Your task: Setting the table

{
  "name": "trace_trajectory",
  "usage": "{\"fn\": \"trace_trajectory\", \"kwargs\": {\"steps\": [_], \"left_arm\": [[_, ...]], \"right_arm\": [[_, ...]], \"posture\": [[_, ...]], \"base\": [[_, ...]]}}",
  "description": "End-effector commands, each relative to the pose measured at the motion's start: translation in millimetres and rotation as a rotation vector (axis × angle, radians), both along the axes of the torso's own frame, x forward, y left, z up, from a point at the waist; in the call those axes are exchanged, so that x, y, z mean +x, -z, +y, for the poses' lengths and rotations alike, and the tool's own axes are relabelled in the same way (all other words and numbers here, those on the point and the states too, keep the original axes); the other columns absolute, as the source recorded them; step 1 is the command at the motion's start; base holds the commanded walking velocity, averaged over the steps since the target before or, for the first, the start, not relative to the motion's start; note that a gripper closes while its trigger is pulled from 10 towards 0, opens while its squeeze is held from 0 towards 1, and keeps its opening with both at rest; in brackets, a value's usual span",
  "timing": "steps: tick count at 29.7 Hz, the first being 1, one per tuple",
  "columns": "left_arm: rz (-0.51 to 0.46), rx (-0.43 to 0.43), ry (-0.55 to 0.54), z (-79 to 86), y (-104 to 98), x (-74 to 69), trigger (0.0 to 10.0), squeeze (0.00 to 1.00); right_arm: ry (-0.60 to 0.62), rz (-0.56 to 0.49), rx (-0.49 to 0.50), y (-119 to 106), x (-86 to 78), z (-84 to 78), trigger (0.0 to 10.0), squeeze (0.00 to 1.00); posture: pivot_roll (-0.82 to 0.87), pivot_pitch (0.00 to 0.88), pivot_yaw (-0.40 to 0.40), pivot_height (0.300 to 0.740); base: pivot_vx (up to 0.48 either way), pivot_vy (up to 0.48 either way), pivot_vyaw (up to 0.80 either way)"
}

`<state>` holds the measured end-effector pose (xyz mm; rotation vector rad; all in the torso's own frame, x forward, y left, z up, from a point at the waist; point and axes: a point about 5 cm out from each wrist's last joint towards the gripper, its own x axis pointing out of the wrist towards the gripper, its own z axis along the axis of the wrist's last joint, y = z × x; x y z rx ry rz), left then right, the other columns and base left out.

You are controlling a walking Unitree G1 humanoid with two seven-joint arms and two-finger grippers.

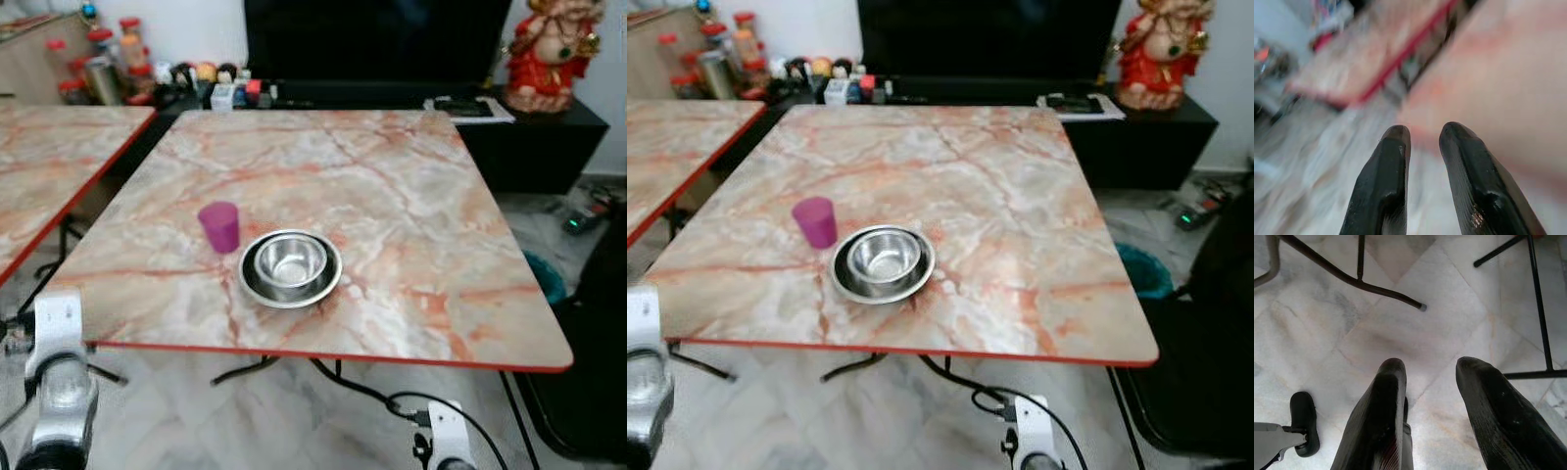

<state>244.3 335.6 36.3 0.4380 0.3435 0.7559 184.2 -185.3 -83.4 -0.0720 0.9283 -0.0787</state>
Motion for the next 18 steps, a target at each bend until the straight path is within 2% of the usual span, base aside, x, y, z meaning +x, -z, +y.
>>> {"fn": "trace_trajectory", "kwargs": {"steps": [1,4,9,10,11,12,14,16,17,18], "left_arm": [[0.068,0.007,-0.072,6.4,11.5,-14.7,10.0,0.00],[0.161,0.031,-0.107,4.9,27.3,-30.5,10.0,0.00],[0.239,0.007,-0.124,0.9,41.8,-41.4,10.0,0.00],[0.290,-0.058,-0.119,-5.1,52.5,-46.9,10.0,0.00],[0.290,-0.058,-0.119,-5.1,52.5,-46.9,10.0,0.00],[0.356,-0.201,-0.036,-23.0,68.8,-48.6,10.0,0.00],[0.377,-0.251,-0.002,-30.0,74.0,-48.8,10.0,0.00],[0.377,-0.250,-0.003,-30.1,74.0,-48.8,10.0,0.00],[0.424,-0.324,0.131,-51.9,83.9,-45.6,10.0,0.00],[0.424,-0.324,0.131,-51.9,83.9,-45.6,10.0,0.00]], "right_arm": [[0.011,-0.004,0.006,-0.1,0.6,1.8,10.0,0.00],[0.013,-0.004,0.006,0.0,0.3,1.8,10.0,0.00],[0.014,-0.005,0.005,-0.2,0.8,1.5,10.0,0.00],[0.014,-0.004,0.004,-0.1,0.5,1.4,10.0,0.00],[0.014,-0.004,0.004,-0.1,0.5,1.4,10.0,0.00],[0.013,0.000,0.003,0.2,-0.1,1.3,10.0,0.00],[0.012,0.001,0.003,0.4,-0.4,1.3,10.0,0.00],[0.012,0.001,0.003,0.4,-0.4,1.3,10.0,0.00],[0.014,0.002,0.004,0.6,-0.9,1.1,10.0,0.00],[0.014,0.002,0.004,0.6,-0.9,1.1,10.0,0.00]], "posture": [[0.09,0.000,0.045,0.740],[0.08,0.000,0.049,0.740],[0.08,0.000,0.053,0.740],[0.08,0.000,0.054,0.740],[0.08,0.000,0.054,0.740],[0.07,0.000,0.057,0.740],[0.07,0.000,0.057,0.740],[0.07,0.000,0.057,0.740],[0.06,0.000,0.059,0.740],[0.06,0.000,0.059,0.740]], "base": [[0.000,0.000,0.00],[0.000,0.000,0.00],[0.000,0.000,0.00],[0.000,0.000,0.00],[0.000,0.000,0.00],[0.000,0.000,0.00],[0.000,0.000,0.00],[0.000,0.000,0.00],[0.000,0.000,0.00],[0.000,0.000,0.00]]}}
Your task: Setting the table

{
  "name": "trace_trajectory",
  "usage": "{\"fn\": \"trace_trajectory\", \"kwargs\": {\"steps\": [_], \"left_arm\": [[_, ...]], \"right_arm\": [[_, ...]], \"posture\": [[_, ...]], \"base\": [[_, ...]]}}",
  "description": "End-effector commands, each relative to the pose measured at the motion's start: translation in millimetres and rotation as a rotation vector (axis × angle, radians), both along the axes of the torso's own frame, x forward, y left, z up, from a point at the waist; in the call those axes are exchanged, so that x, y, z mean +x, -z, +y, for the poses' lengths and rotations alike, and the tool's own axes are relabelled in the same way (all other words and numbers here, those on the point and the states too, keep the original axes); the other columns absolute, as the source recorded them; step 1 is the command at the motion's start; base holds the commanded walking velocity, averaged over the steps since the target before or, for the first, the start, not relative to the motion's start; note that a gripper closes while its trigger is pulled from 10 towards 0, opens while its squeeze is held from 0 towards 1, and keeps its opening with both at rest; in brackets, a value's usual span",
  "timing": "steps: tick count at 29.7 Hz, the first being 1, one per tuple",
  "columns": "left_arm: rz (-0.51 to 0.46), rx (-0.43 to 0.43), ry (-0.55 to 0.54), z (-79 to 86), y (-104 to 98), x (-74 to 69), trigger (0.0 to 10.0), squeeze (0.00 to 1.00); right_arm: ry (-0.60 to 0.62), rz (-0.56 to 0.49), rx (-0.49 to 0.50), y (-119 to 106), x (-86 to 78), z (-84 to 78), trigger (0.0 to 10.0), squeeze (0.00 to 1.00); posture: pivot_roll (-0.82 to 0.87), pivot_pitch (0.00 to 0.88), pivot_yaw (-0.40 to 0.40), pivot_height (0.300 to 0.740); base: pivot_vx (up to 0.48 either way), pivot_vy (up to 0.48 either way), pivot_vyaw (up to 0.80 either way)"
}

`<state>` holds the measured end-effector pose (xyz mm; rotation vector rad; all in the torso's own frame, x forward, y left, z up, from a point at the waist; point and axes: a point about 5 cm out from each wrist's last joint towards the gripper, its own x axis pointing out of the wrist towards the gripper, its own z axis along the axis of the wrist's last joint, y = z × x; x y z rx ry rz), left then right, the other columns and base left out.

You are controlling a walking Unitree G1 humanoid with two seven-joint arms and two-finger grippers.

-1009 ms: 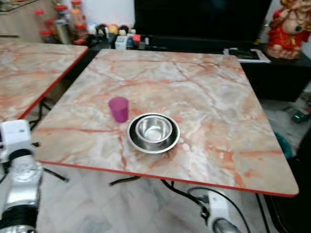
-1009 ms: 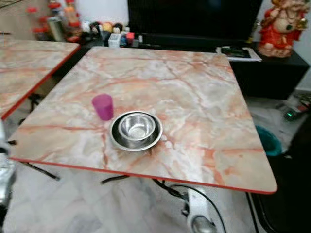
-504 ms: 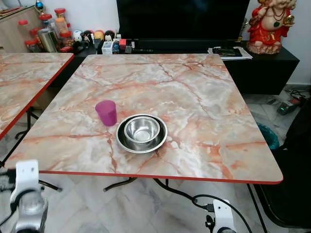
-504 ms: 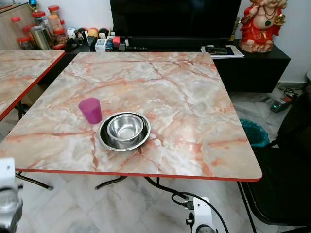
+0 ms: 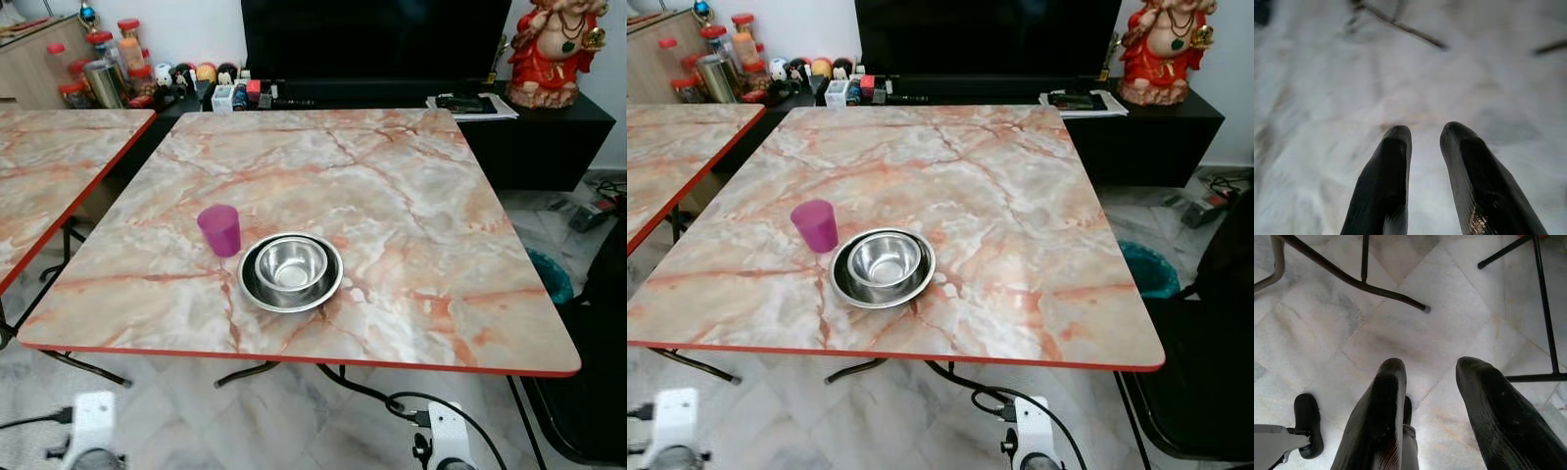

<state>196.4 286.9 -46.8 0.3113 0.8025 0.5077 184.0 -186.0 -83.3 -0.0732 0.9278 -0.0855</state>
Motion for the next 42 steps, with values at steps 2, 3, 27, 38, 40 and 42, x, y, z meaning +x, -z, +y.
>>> {"fn": "trace_trajectory", "kwargs": {"steps": [2,3,27,38,40,42], "left_arm": [[0.033,-0.110,0.147,-25.3,8.7,4.6,10.0,0.00],[0.056,-0.194,0.235,-46.2,15.8,4.8,10.0,0.00],[0.123,-0.359,0.274,-85.2,33.3,-9.8,10.0,0.00],[0.128,-0.351,0.281,-82.9,32.6,-8.9,10.0,0.00],[0.132,-0.346,0.285,-82.6,32.6,-9.0,10.0,0.00],[0.134,-0.344,0.285,-82.2,32.7,-9.2,10.0,0.00]], "right_arm": [[0.009,0.004,0.008,0.8,-1.2,1.4,10.0,0.00],[0.009,0.004,0.007,0.7,-1.4,0.3,10.0,0.00],[-0.008,-0.006,-0.005,-2.3,2.3,-8.6,10.0,0.00],[-0.016,-0.010,0.001,-2.9,4.5,-5.1,10.0,0.00],[-0.016,-0.012,0.002,-3.1,5.0,-4.8,10.0,0.00],[-0.015,-0.014,0.003,-3.3,5.6,-4.5,10.0,0.00]], "posture": [[0.05,0.000,0.062,0.740],[0.04,0.000,0.059,0.740],[0.02,0.000,0.038,0.740],[0.01,0.000,0.048,0.740],[0.01,0.000,0.050,0.740],[0.01,0.000,0.050,0.740]], "base": [[0.000,0.000,0.00],[0.000,0.000,0.00],[0.000,0.138,0.00],[0.000,0.448,0.00],[0.000,0.459,0.00],[0.000,0.461,0.00]]}}
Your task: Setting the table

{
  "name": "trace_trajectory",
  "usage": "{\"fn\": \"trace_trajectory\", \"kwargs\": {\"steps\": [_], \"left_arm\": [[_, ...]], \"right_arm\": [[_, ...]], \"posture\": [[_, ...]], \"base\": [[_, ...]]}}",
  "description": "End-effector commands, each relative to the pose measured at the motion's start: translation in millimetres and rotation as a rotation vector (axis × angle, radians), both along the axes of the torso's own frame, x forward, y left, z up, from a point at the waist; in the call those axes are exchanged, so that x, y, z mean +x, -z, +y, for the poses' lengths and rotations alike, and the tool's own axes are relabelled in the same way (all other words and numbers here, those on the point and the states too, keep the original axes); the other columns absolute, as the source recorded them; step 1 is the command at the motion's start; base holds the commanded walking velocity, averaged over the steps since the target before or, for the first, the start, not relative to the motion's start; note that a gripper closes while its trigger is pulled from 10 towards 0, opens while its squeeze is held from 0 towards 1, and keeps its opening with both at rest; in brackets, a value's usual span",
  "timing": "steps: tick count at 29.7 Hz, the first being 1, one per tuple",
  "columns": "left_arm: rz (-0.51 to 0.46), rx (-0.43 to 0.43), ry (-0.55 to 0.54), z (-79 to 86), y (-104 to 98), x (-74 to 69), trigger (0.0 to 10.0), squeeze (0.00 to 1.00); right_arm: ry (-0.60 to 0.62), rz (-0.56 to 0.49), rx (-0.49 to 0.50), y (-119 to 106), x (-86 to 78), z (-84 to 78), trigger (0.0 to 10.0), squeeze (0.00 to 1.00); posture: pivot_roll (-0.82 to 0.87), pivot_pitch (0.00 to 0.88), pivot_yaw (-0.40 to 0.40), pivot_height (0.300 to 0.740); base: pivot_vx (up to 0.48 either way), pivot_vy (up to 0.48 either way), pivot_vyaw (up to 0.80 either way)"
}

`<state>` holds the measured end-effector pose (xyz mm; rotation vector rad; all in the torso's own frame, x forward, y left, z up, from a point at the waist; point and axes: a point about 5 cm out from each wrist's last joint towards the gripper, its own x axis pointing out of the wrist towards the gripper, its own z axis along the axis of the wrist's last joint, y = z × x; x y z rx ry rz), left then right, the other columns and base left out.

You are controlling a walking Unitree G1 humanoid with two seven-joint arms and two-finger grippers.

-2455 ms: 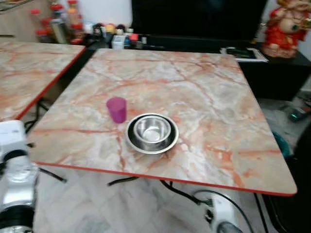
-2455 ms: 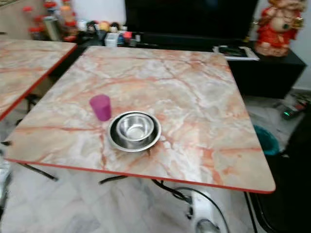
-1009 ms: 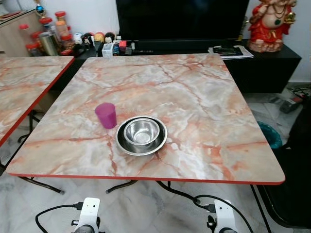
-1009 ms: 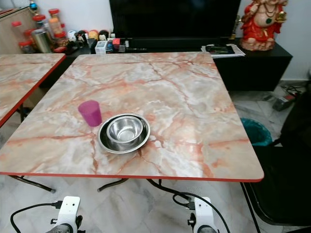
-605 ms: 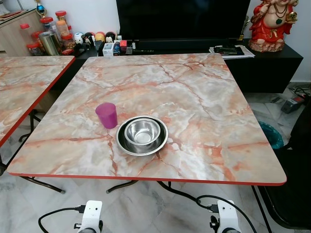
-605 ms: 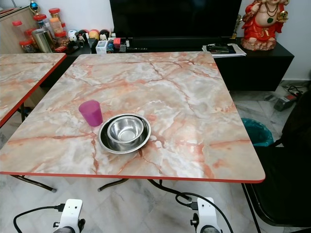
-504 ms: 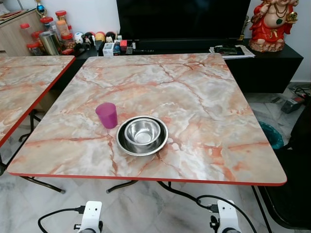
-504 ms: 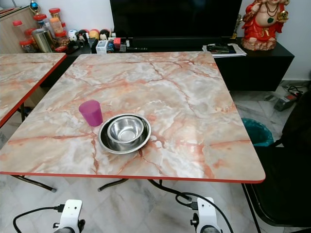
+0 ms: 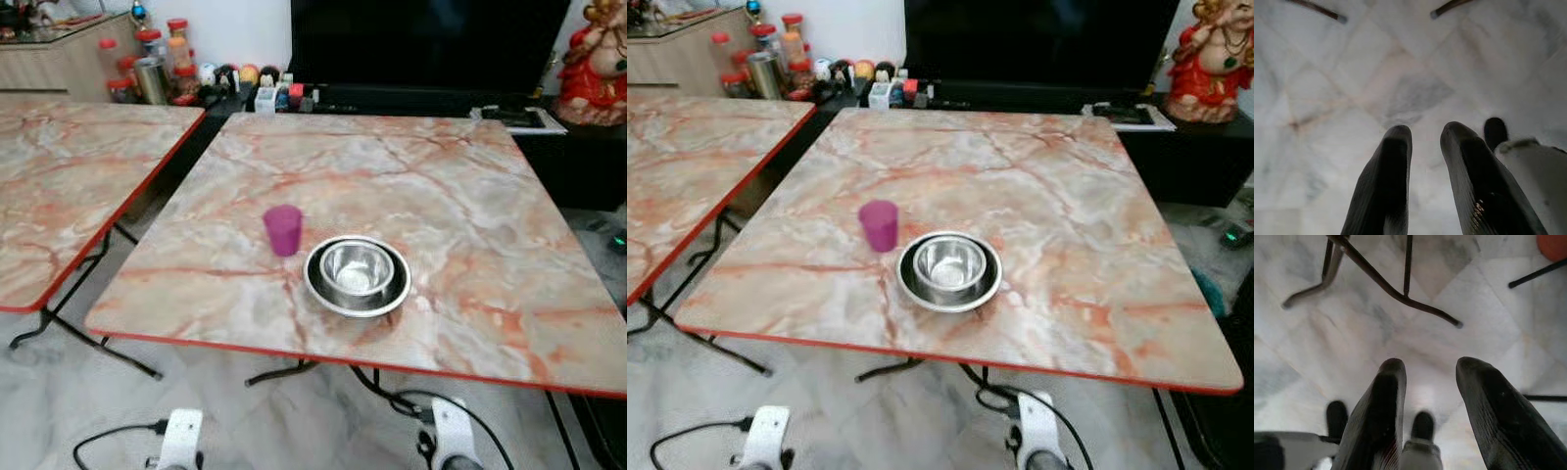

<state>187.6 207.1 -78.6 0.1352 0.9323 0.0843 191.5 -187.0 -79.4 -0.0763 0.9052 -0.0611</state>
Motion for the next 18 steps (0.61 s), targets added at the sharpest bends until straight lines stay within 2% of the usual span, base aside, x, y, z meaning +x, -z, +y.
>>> {"fn": "trace_trajectory", "kwargs": {"steps": [1,18], "left_arm": [[0.011,-0.002,0.006,-2.1,0.9,-0.6,10.0,0.00],[0.007,0.004,0.008,-0.6,-0.6,2.1,10.0,0.00]], "right_arm": [[0.008,0.008,-0.003,0.6,-1.9,-3.2,10.0,0.00],[0.013,0.012,0.002,1.8,-3.5,-0.7,10.0,0.00]], "posture": [[0.01,0.000,0.053,0.740],[0.02,0.000,0.058,0.740]], "base": [[0.000,0.465,0.00],[0.000,0.463,0.00]]}}
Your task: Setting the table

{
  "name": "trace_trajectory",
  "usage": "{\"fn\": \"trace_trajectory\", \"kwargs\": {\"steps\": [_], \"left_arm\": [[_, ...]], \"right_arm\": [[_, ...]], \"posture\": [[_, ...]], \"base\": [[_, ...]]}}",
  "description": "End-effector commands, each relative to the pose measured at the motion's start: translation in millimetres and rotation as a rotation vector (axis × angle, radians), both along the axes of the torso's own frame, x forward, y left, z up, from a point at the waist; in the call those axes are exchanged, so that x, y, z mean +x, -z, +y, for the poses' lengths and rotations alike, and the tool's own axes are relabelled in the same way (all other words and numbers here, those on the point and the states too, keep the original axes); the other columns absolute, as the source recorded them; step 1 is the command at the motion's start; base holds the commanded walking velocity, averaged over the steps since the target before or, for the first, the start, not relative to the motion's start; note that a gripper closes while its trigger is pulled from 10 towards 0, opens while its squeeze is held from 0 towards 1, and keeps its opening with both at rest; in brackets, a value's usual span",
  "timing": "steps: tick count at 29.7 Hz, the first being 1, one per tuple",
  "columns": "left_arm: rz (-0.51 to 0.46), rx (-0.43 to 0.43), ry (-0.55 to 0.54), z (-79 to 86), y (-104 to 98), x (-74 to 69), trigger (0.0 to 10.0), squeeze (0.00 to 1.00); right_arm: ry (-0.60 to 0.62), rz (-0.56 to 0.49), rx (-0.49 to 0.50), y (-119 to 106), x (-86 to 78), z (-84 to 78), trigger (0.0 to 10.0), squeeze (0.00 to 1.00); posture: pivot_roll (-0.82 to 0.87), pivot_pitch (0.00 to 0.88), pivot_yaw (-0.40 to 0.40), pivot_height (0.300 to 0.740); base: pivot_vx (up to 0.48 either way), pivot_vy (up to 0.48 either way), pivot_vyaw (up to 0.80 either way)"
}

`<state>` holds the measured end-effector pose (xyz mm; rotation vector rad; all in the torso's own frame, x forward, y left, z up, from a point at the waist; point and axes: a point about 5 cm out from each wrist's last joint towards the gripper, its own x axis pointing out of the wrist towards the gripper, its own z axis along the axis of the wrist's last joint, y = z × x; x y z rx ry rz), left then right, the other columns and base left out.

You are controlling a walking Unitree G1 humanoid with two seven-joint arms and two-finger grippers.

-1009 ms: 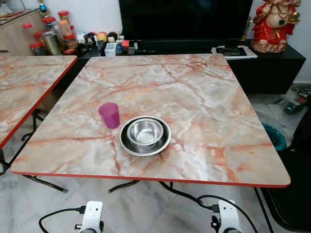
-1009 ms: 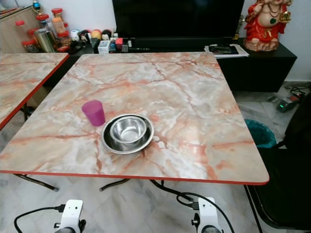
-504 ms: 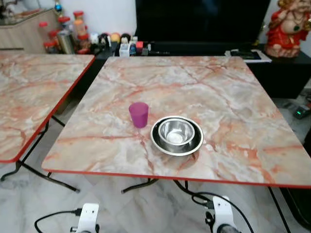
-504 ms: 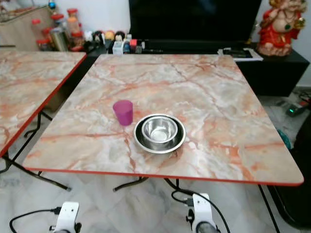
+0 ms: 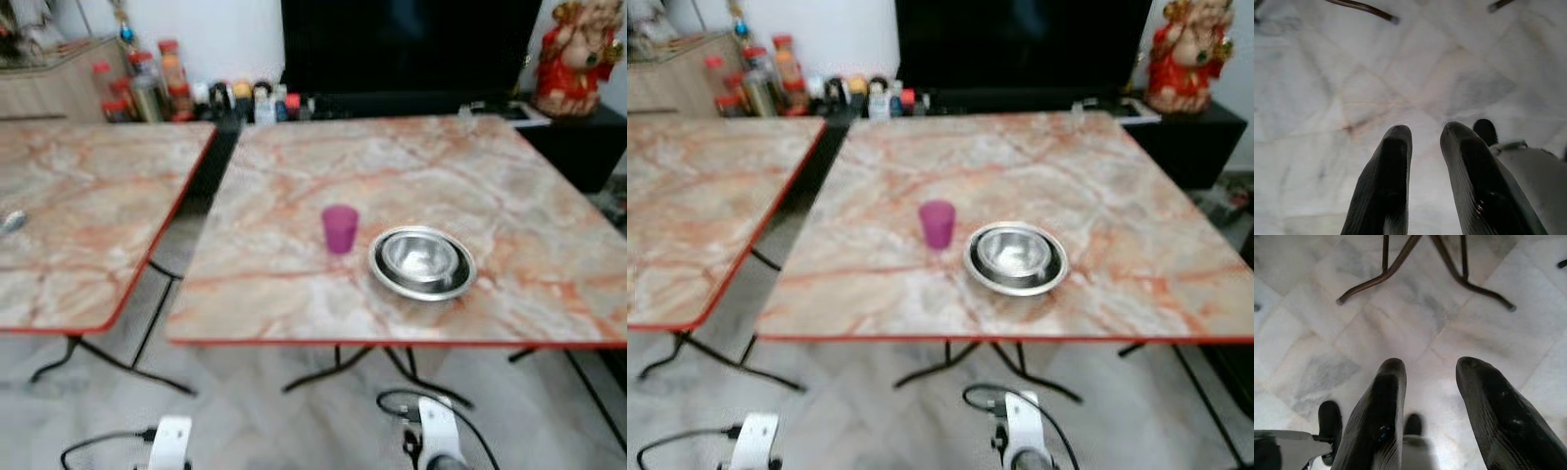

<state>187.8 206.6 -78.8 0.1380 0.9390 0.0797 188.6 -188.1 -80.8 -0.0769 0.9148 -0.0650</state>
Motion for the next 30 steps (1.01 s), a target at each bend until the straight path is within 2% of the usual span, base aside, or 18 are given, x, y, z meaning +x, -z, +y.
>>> {"fn": "trace_trajectory", "kwargs": {"steps": [1,15,30], "left_arm": [[-0.001,0.005,0.000,0.6,-1.0,2.1,10.0,0.00],[-0.002,0.002,-0.049,4.2,-0.5,-0.2,10.0,0.00],[0.001,0.004,-0.087,9.2,0.4,-4.1,10.0,0.00]], "right_arm": [[0.014,0.002,0.003,0.2,-0.6,-0.8,10.0,0.00],[0.039,-0.008,-0.005,-1.6,1.2,-7.6,10.0,0.00],[0.043,-0.007,0.005,-0.7,0.2,-4.1,10.0,0.00]], "posture": [[0.02,0.000,0.056,0.740],[0.03,0.000,0.038,0.740],[0.04,0.000,0.040,0.740]], "base": [[0.000,0.465,0.00],[0.000,0.465,0.00],[0.000,0.463,0.00]]}}
